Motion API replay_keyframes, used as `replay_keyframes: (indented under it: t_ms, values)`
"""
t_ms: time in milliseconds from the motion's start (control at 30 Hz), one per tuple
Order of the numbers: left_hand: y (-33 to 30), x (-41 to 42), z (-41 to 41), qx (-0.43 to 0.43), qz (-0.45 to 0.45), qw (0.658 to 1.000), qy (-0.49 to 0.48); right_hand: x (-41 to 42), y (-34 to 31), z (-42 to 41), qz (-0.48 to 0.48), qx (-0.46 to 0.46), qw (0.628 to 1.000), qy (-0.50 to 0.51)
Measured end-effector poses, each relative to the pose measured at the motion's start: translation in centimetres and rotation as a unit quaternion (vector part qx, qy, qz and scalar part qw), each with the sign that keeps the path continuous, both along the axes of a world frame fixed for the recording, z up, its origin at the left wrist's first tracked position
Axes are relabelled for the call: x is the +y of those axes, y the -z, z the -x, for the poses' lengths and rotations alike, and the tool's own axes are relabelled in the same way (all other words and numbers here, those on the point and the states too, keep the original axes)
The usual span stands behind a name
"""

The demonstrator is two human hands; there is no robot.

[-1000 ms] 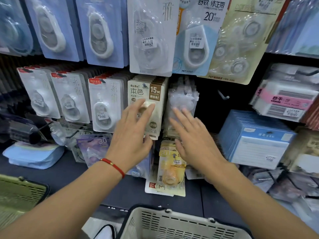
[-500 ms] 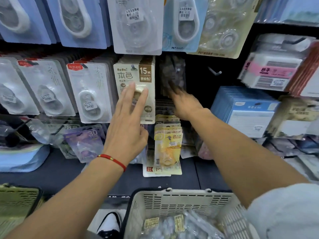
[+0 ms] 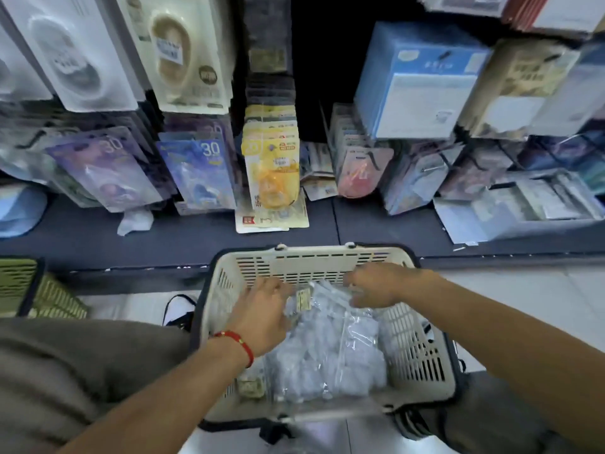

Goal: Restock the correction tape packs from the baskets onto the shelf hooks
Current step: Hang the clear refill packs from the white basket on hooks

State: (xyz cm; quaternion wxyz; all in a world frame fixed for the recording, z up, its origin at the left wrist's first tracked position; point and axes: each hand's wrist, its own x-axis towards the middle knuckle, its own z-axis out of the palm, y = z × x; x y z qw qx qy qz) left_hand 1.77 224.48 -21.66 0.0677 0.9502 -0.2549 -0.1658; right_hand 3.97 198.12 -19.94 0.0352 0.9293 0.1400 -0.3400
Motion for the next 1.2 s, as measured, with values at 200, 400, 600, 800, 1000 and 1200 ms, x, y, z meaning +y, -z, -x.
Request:
replay_keyframes:
  t_ms: [200, 400, 600, 800, 1000, 1200]
  values:
    - [4.1, -0.5, 1.7, 0.148, -0.11, 0.974, 0.131, -1.8, 9.5, 8.2, -0.048, 0.005, 0.996, 0.076]
    - [4.0, -2.1, 1.5, 0.206, -0.005, 0.977, 0.062, -3.0, 9.1, 8.4, -0.22, -0.055, 0.943, 0.243]
    - [3.6, -3.6, 1.9, 0.278, 0.187, 0.94, -0.068, -2.0, 4.9, 6.3, -0.449, -0.104, 0.794, 0.396]
    - [2.2, -4.4, 1.2, 0.493, 0.395, 0.723, -0.28, 1.7, 3.1, 2.6, -0.697, 0.049, 0.55, 0.457]
    - [3.7, -0.3, -0.4, 0.372, 0.39, 0.712, -0.45, 1.3, 9.8, 2.3, -0.305, -0.116, 0.864, 0.383]
    - [4.1, 1.9, -1.3, 0.357, 0.363, 0.689, -0.515, 0.7, 12.6, 3.4, -0.256, -0.118, 0.889, 0.361]
